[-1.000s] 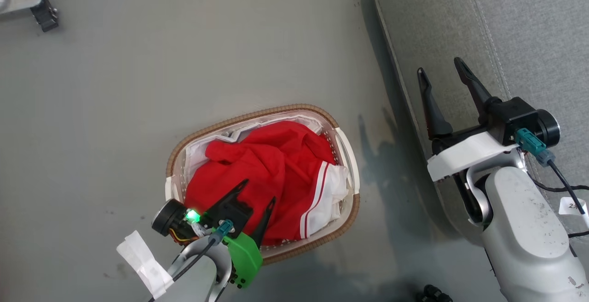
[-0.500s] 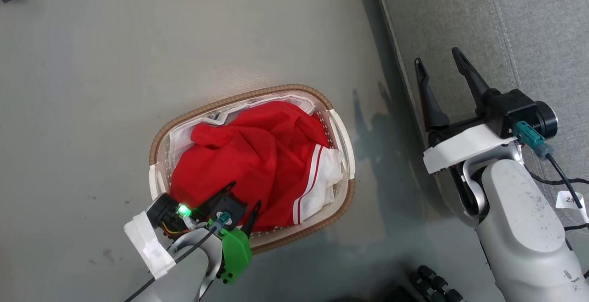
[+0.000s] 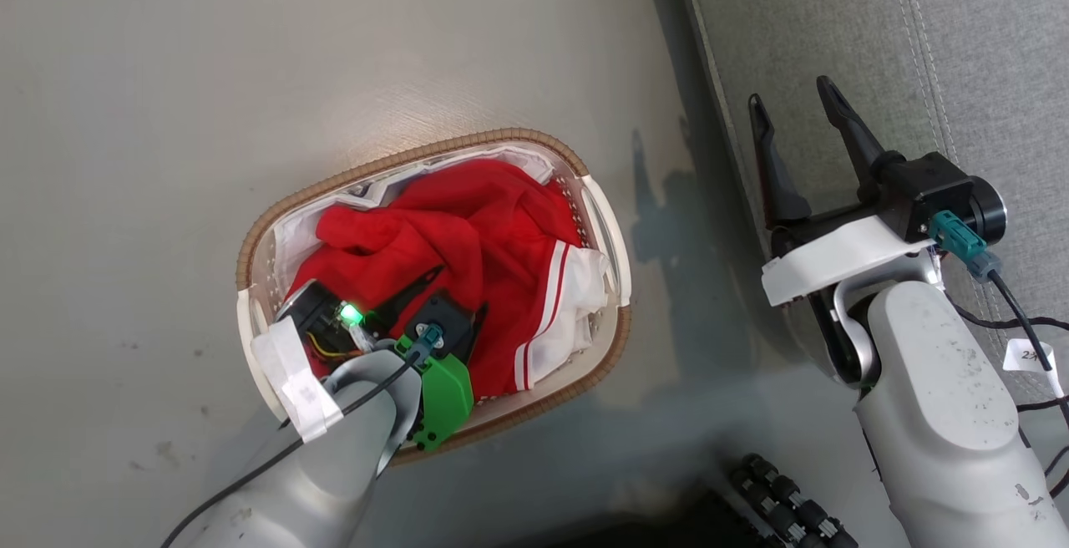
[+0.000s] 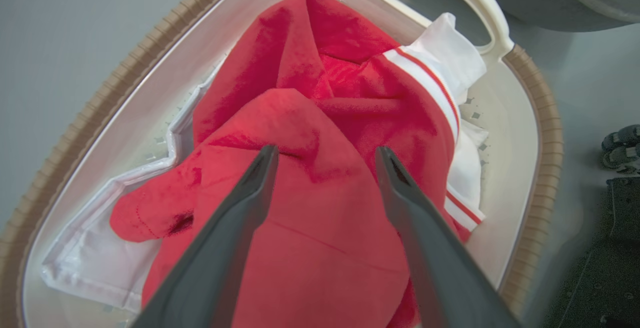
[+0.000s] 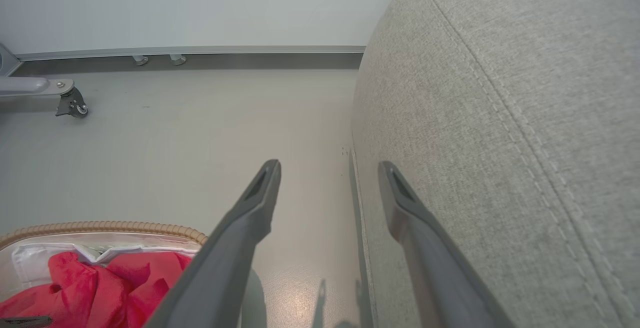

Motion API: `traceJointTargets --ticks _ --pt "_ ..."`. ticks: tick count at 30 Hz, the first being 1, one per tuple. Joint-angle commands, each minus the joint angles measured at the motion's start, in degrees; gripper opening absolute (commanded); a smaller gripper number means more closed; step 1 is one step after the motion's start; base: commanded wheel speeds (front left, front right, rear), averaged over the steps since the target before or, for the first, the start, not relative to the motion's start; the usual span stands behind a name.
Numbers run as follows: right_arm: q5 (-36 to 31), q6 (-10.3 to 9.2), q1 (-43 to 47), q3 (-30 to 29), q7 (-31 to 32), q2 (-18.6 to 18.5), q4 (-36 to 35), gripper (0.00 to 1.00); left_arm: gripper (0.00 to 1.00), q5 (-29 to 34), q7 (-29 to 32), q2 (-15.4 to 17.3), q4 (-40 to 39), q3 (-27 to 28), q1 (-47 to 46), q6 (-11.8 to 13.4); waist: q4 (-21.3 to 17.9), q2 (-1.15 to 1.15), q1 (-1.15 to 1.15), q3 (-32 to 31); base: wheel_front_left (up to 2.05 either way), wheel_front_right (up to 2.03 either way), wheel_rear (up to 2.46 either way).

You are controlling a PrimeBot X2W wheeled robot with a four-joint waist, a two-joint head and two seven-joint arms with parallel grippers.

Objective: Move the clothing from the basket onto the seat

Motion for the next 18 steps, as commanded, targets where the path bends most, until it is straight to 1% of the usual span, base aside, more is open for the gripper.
traceJointTargets --ticks 1,6,13,18 --pt "0.1 -0.04 -0.4 -0.1 -0.1 0.1 0.1 1.0 1.0 0.6 0.0 -0.1 0.5 0.0 -1.7 0.4 -0.7 0.25 0.0 1.0 0.0 0.0 0.0" --pt "0.4 -0.04 -1.2 0.1 -0.1 0.5 0.1 1.0 1.0 1.0 0.0 -0.1 3.8 -0.7 -4.0 0.1 -1.4 0.25 0.0 2.5 0.0 0.0 0.0" --pt "0.3 -0.04 -1.5 -0.1 -0.1 0.9 0.3 1.0 1.0 -0.6 0.1 -0.8 9.5 -1.4 -6.8 -0.2 -1.8 0.25 0.0 4.6 0.0 0.0 0.0" --pt "0.2 -0.04 -1.8 -0.2 -0.1 1.2 0.3 1.0 1.0 -2.0 2.9 -0.9 10.9 -2.8 -7.5 0.2 -2.0 0.25 0.0 5.8 0.0 0.0 0.0"
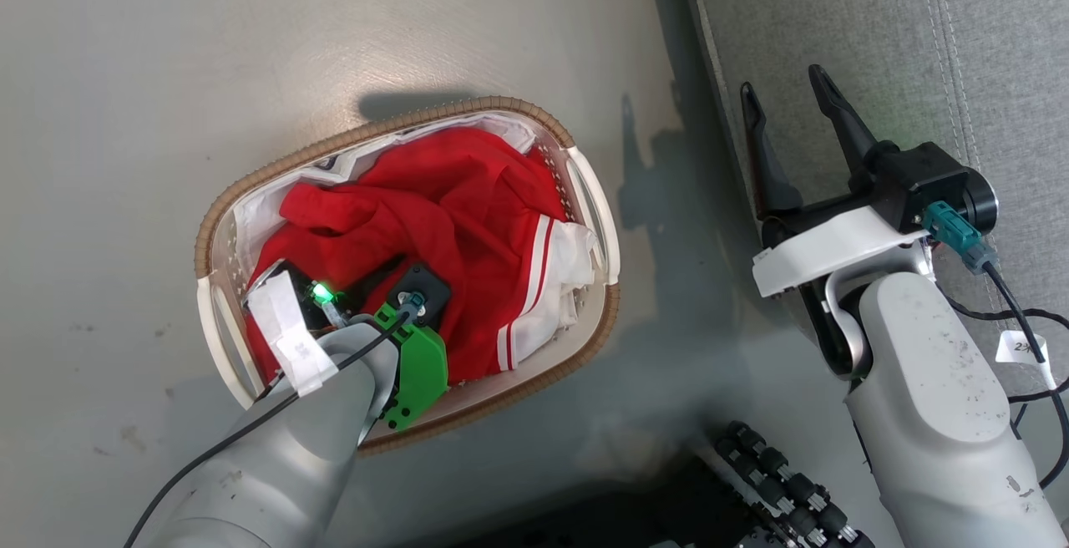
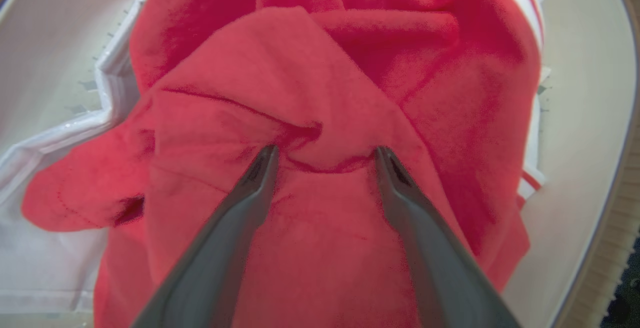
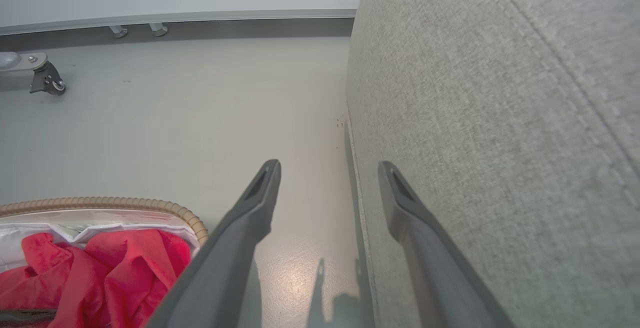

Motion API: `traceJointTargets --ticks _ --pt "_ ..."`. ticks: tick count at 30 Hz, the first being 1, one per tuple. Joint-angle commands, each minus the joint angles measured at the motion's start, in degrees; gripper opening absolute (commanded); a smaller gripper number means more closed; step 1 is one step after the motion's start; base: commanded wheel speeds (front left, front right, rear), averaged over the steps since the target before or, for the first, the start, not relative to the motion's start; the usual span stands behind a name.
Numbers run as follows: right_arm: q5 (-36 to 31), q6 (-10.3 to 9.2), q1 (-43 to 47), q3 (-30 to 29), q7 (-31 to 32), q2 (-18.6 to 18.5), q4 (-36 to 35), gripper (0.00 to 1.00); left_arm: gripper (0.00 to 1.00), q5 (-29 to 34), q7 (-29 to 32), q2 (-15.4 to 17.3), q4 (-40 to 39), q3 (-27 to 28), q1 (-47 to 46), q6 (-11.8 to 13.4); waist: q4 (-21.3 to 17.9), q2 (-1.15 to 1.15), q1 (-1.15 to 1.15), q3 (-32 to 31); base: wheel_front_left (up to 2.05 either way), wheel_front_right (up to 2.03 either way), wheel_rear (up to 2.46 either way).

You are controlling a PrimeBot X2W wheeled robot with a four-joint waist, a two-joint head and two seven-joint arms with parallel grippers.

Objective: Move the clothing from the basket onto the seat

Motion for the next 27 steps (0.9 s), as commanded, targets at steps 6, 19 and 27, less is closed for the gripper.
traceJointTargets --ticks 6,19,27 --pt "-0.2 -0.04 -0.9 -0.5 -0.1 0.2 -0.1 1.0 1.0 -1.6 4.2 0.1 0.3 -2.4 -1.7 2.0 0.1 0.25 0.0 1.2 0.0 0.0 0.0" --pt "-0.4 -0.04 -1.1 -0.7 -0.1 0.4 0.0 1.0 0.0 -4.4 10.3 0.2 2.9 -3.4 -1.1 2.7 0.4 0.25 0.0 0.8 0.0 0.0 0.0" --pt "-0.1 -0.04 -0.7 -0.3 -0.1 0.5 0.8 1.0 0.0 -5.8 8.5 0.2 3.2 -3.1 1.3 3.2 0.4 0.25 0.0 -3.2 0.0 0.0 0.0"
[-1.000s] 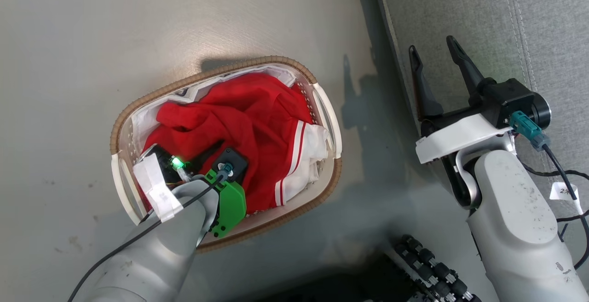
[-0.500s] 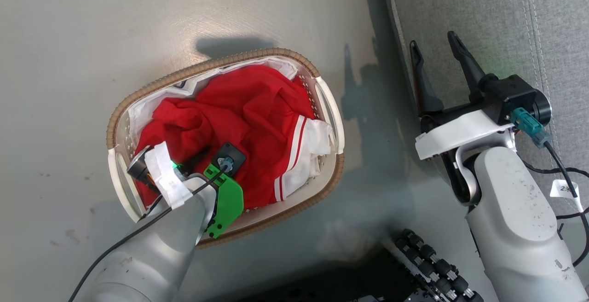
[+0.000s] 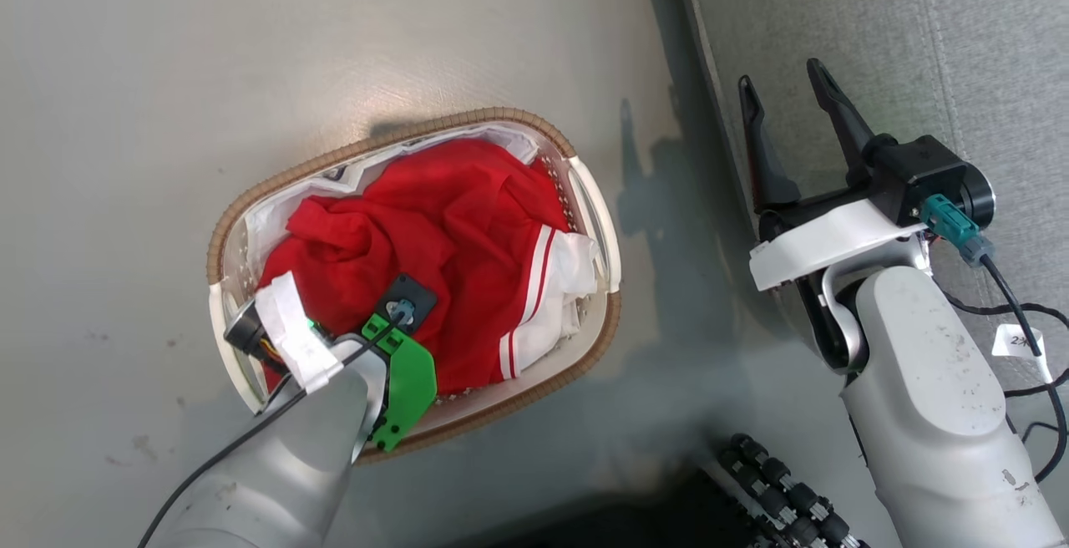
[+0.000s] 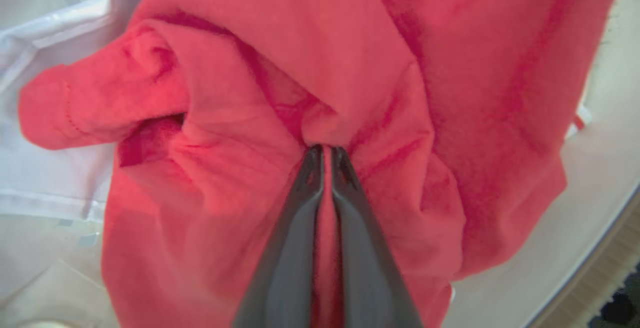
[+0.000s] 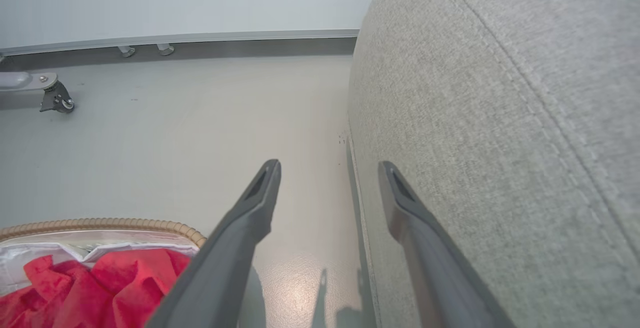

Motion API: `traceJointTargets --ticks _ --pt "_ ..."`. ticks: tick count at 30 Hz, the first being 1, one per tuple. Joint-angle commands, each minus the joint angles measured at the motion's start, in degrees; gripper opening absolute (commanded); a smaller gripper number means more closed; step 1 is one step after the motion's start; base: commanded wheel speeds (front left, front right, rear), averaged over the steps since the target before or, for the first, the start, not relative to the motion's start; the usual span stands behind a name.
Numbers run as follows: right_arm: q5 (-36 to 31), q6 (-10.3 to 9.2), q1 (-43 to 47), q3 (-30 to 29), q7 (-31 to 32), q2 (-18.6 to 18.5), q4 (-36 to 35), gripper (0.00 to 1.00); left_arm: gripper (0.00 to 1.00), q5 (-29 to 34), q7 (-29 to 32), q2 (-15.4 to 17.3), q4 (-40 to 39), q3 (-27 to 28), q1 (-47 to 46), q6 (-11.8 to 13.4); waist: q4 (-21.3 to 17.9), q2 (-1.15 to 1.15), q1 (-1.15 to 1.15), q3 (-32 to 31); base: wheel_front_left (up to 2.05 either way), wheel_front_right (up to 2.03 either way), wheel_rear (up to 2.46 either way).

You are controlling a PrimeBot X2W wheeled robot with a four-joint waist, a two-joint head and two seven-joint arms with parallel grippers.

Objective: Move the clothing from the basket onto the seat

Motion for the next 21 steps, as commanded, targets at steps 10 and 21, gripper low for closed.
traceJointTargets --ticks 10,21 --pt "0.7 -0.04 2.4 0.5 -0.1 -0.1 1.0 1.0 0.0 -4.7 -8.8 0.3 -2.2 1.6 5.8 0.0 2.0 0.25 0.0 -10.9 0.0 0.0 0.0" --pt "1.0 -0.04 7.9 1.2 -0.1 -0.8 3.3 1.0 0.0 -9.7 -11.7 0.1 -11.2 3.5 11.7 0.7 5.9 0.25 0.0 -23.5 0.0 0.0 0.0"
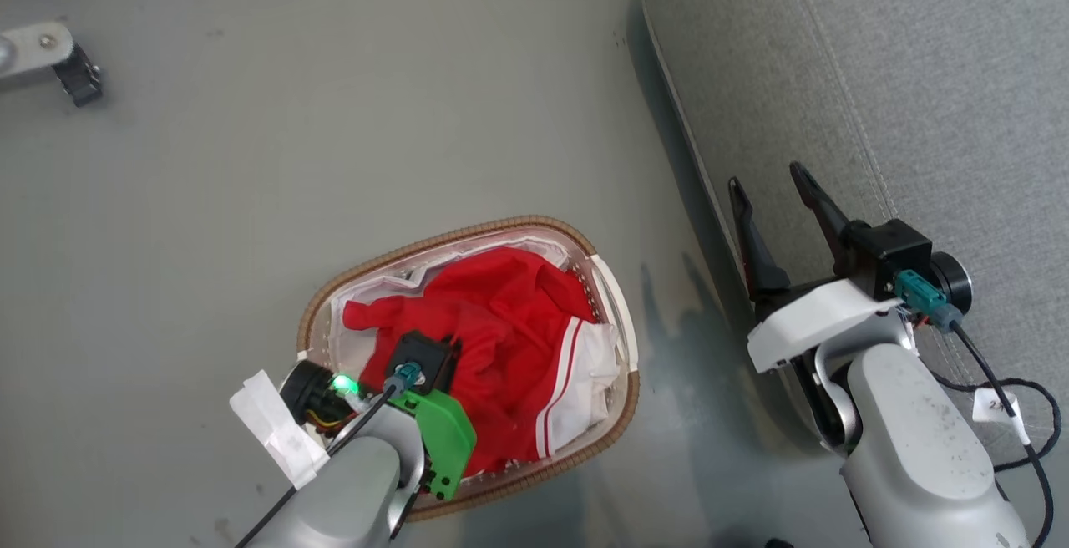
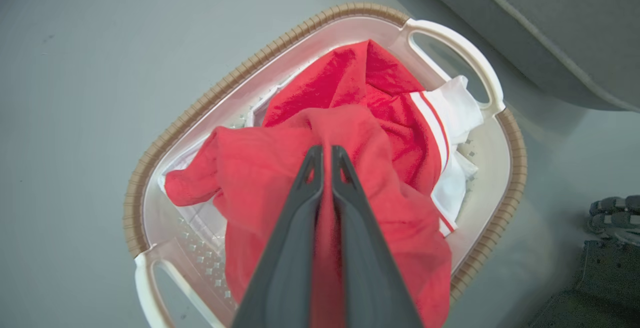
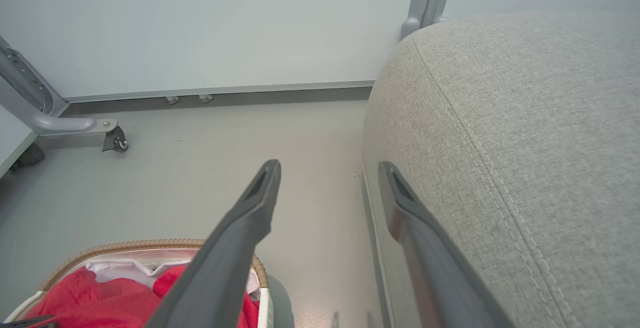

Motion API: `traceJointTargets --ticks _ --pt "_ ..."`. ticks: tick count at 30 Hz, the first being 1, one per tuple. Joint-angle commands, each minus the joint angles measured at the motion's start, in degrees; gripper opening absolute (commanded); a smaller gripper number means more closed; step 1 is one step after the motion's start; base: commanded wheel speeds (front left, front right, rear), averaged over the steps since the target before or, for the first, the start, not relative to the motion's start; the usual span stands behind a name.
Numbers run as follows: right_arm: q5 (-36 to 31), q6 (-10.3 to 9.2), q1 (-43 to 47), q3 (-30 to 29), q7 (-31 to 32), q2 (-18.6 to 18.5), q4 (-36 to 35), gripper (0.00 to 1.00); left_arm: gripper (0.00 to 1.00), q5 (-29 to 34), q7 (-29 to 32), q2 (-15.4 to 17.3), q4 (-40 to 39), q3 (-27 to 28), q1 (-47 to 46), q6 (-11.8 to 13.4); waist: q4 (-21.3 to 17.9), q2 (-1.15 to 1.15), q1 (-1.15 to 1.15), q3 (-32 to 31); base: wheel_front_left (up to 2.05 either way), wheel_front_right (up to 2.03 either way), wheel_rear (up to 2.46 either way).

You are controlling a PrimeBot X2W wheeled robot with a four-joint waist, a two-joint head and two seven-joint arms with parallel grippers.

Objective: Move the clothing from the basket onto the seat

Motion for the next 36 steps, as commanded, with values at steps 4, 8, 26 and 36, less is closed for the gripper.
traceJointTargets --ticks 4,8,26,36 --pt "0.6 -0.04 3.8 -0.6 -0.1 -0.9 1.0 1.0 0.0 0.8 -0.3 0.1 -7.4 1.8 3.1 1.1 4.7 0.25 0.0 -10.2 0.0 0.0 0.0" --pt "0.7 -0.04 6.1 -0.8 -0.1 -1.1 1.5 1.0 0.0 1.8 -0.3 0.1 -14.7 4.8 4.7 1.2 6.0 0.25 0.0 -13.8 0.0 0.0 0.0" --pt "1.6 -0.04 12.2 4.3 -0.1 -1.5 3.1 1.0 0.0 4.4 -0.2 0.1 -38.7 14.9 7.8 0.1 8.4 0.25 0.0 -22.2 0.0 0.0 0.0" --pt "7.2 -0.06 6.2 22.8 -0.1 -5.4 -4.9 1.0 0.0 5.4 -0.2 0.1 -40.3 13.5 8.9 0.7 9.5 0.25 0.0 -23.2 0.0 0.0 0.0"
